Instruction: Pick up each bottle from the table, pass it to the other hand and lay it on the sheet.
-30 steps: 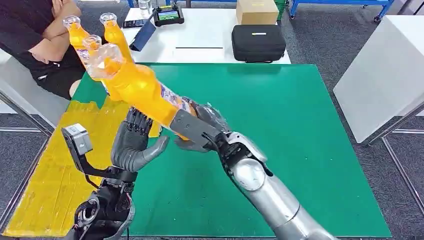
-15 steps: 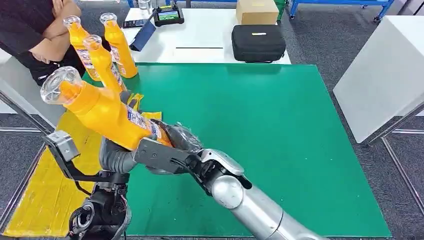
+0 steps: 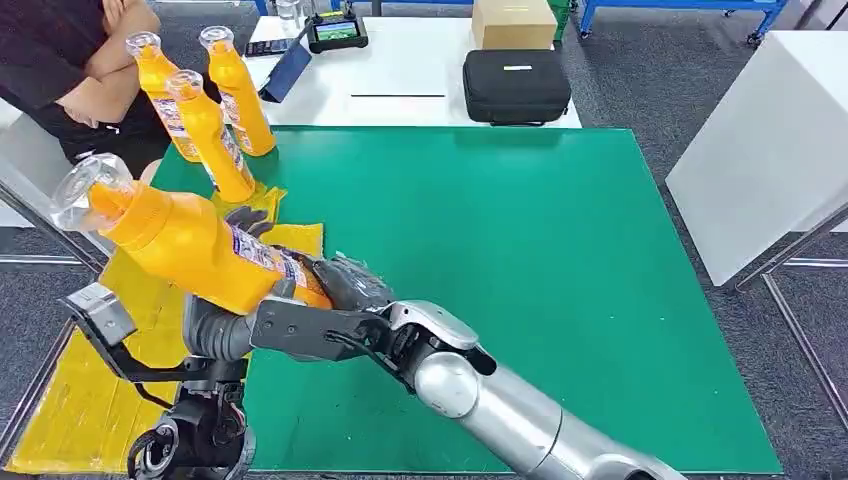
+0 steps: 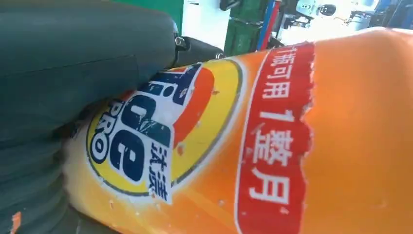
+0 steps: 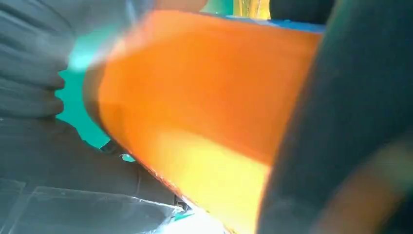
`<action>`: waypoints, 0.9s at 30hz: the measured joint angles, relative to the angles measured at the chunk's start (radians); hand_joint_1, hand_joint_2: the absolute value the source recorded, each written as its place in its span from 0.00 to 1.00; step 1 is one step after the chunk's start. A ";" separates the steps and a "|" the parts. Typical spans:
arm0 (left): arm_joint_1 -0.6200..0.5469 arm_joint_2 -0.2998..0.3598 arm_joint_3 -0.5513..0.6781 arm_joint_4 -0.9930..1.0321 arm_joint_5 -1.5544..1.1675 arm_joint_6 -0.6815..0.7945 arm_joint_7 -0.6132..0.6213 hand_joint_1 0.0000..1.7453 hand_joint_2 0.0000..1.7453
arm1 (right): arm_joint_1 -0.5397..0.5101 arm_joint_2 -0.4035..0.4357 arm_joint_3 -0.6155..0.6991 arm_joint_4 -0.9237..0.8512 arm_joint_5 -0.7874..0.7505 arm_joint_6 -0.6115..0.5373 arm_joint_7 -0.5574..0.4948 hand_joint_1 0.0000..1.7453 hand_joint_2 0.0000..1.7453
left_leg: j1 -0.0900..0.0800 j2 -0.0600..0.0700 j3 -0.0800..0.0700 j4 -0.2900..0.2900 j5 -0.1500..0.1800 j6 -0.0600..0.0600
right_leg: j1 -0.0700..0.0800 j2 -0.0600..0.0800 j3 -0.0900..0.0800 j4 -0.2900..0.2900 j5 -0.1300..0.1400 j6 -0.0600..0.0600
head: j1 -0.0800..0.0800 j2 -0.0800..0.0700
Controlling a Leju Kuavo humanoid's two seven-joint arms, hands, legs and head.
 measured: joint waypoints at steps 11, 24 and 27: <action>0.015 0.007 0.003 -0.010 0.006 0.000 -0.012 1.00 1.00 | 0.008 -0.002 0.005 -0.002 0.008 0.001 -0.003 0.38 1.00 | 0.000 0.000 0.000 0.000 0.000 0.000 | 0.000 0.000 -0.001 0.000 0.000 0.000 | 0.000 0.000; 0.032 0.021 0.069 -0.081 -0.251 0.014 -0.090 1.00 1.00 | 0.154 -0.058 -0.083 -0.005 0.168 -0.136 -0.099 0.00 0.00 | 0.000 -0.004 -0.001 0.000 0.000 0.000 | 0.000 -0.002 -0.001 0.000 0.000 0.000 | 0.001 0.000; 0.061 0.022 0.109 -0.127 -0.405 0.027 -0.098 1.00 1.00 | 0.254 -0.102 -0.195 -0.069 0.180 -0.221 -0.196 0.00 0.00 | 0.000 -0.004 -0.002 0.000 0.000 0.000 | 0.000 -0.001 -0.001 0.000 0.000 0.000 | 0.000 0.000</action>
